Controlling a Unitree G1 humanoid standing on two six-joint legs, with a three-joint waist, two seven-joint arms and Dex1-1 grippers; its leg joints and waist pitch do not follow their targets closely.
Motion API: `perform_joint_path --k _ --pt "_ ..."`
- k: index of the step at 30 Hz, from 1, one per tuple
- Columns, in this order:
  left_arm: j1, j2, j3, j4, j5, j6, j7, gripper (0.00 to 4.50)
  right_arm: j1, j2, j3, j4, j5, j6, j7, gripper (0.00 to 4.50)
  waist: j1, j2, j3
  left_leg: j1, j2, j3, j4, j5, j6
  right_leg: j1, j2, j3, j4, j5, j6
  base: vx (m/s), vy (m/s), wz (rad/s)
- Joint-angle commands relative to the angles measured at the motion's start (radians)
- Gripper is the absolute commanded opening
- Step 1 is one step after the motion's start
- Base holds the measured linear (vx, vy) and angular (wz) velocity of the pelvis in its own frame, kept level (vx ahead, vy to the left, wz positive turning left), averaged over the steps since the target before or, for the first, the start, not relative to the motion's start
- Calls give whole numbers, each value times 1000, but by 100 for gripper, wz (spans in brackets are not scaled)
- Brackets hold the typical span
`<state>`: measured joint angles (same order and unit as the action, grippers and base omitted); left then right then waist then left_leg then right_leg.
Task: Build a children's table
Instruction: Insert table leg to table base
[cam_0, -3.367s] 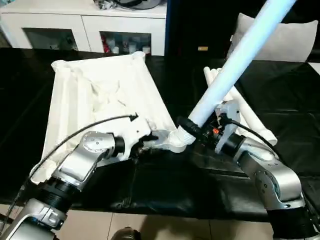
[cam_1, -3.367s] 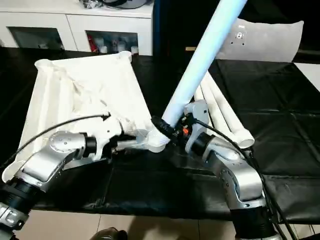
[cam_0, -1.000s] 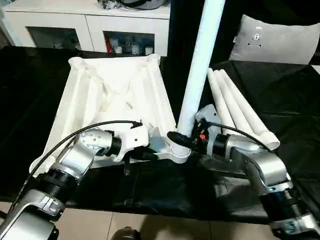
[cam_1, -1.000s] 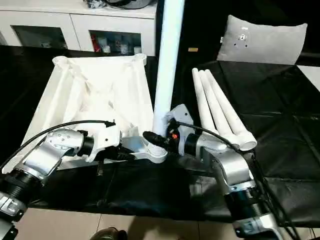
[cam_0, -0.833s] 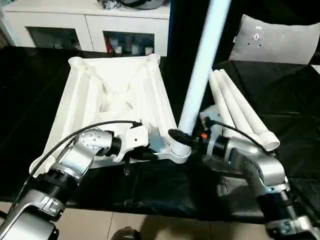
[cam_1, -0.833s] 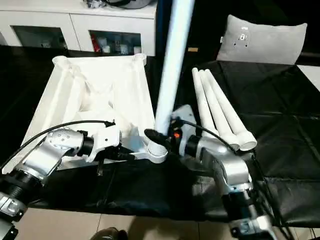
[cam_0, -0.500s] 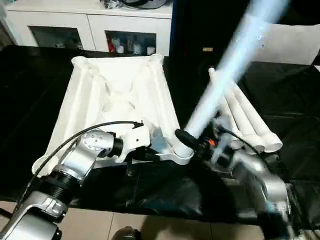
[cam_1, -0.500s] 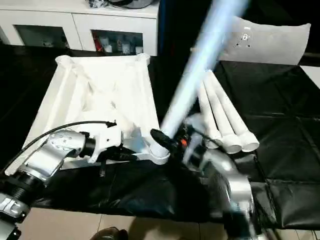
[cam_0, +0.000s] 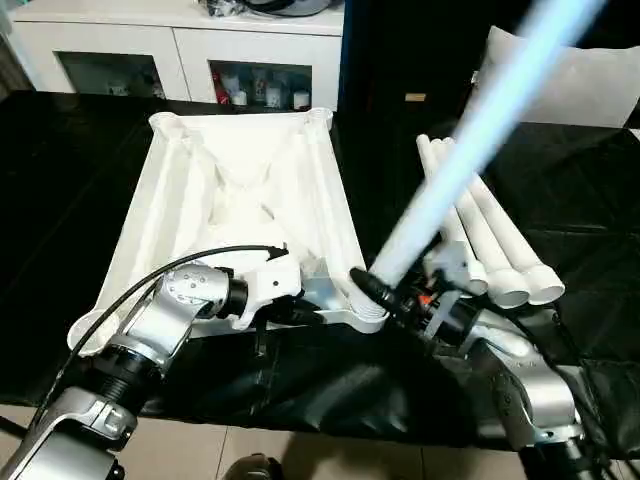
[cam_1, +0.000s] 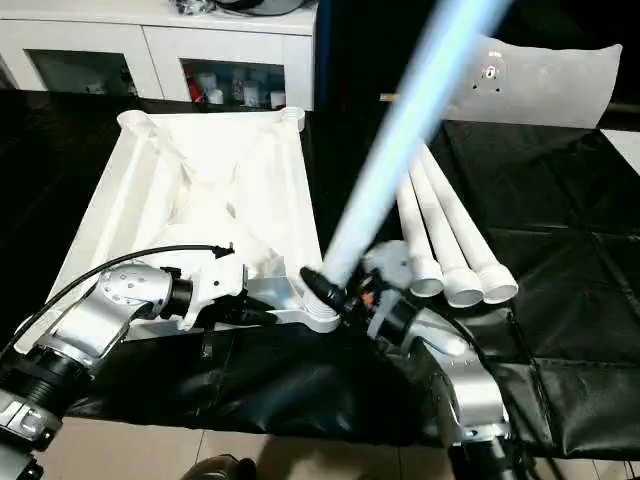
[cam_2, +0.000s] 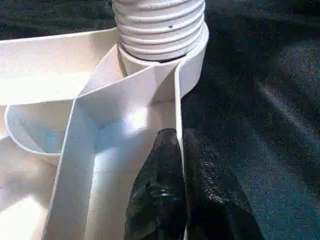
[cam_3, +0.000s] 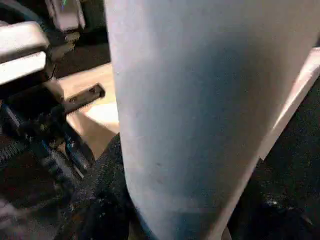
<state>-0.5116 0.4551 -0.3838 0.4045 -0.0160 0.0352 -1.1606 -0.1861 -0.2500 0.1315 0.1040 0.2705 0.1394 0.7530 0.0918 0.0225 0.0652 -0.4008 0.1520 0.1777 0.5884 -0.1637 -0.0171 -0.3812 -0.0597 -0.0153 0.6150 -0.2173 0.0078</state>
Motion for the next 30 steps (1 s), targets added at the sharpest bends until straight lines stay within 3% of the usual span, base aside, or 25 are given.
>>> perform_joint_path --k 1,5,10,15,21,27,30 --pt "-2 -2 -13 -29 24 -17 4 0 26 -21 47 71 -54 42 16 193 -11 5 -43 42 81 -37 -99 -423 -56 2 -90 43 -88 -295 -187 0 0 0" --pt "-7 17 -25 -29 43 -32 -13 0 0 -48 90 92 -71 71 65 193 -14 4 -39 44 82 -38 -101 -441 -58 -2 -91 45 -92 -324 -180 0 0 0" --pt "-29 30 -33 -17 46 -51 -45 0 -30 -62 125 122 -65 129 116 193 -15 4 -34 42 82 -38 -103 -431 -50 -2 -89 46 -91 -296 -184 0 0 0" --pt "-105 37 -41 59 62 -101 -88 0 -86 -45 153 176 -64 162 153 193 -17 0 -25 53 81 -38 -106 -472 -63 -6 -95 51 -106 -405 -171 0 0 0" --pt "-152 50 -34 122 74 -122 -103 0 -109 -21 166 194 -62 195 159 193 -17 -3 -30 55 85 -38 -110 -461 -71 -4 -95 50 -103 -388 -180 0 0 0" --pt "-114 74 -4 90 43 -70 -106 0 -118 19 145 233 -82 171 88 193 -20 -1 -28 55 85 -39 -113 -482 -82 -9 -96 50 -103 -409 -188 0 0 0" --pt "-61 84 24 29 23 -8 -87 0 -119 36 128 243 -95 174 35 193 -32 -1 -27 50 85 -44 -118 -508 -94 -9 -96 49 -101 -425 -186 0 0 0"
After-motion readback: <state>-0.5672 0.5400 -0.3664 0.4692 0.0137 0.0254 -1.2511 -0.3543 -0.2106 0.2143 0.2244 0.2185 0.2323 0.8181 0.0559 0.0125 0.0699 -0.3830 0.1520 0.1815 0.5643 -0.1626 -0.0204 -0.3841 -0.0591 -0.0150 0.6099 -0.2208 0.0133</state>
